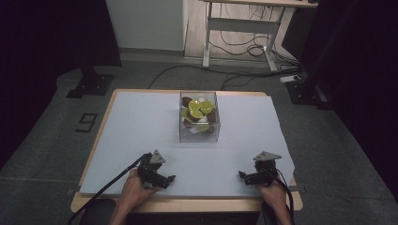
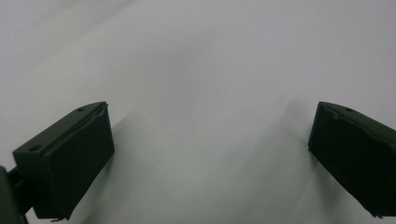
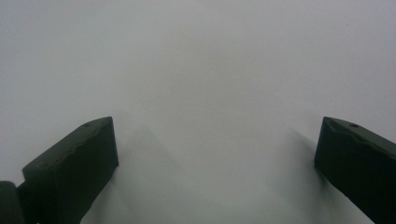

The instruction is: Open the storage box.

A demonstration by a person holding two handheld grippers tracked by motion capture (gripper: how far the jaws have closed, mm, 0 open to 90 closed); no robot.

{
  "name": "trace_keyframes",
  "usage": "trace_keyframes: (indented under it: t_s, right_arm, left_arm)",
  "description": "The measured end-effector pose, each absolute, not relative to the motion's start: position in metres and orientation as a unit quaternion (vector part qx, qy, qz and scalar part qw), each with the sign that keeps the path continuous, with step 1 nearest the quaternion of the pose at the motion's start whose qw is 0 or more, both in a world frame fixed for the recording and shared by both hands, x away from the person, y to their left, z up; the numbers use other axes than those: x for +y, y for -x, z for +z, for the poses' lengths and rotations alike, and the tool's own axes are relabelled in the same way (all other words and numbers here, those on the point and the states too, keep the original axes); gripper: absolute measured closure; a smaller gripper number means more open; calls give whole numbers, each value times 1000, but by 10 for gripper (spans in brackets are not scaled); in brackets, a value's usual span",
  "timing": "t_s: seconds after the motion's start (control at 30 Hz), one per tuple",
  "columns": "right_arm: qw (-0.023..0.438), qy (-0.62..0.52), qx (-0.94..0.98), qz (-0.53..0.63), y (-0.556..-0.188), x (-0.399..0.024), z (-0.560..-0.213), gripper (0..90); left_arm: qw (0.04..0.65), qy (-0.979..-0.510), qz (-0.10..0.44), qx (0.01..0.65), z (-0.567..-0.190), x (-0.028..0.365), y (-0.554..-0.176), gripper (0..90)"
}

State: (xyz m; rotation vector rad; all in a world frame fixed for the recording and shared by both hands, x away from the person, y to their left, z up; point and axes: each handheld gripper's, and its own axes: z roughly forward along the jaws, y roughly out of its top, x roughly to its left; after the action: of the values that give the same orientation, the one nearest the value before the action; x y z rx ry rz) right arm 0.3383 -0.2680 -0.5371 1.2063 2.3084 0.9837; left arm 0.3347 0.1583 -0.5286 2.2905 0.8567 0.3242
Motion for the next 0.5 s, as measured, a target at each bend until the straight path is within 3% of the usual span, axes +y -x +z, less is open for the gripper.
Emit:
trace_keyframes:
  t_s: [0.5]
  right_arm:
    - [179, -426, 816, 347, -338, -268, -537, 0]
  left_arm:
    - [333, -878, 118, 323, -529, 158, -335, 0]
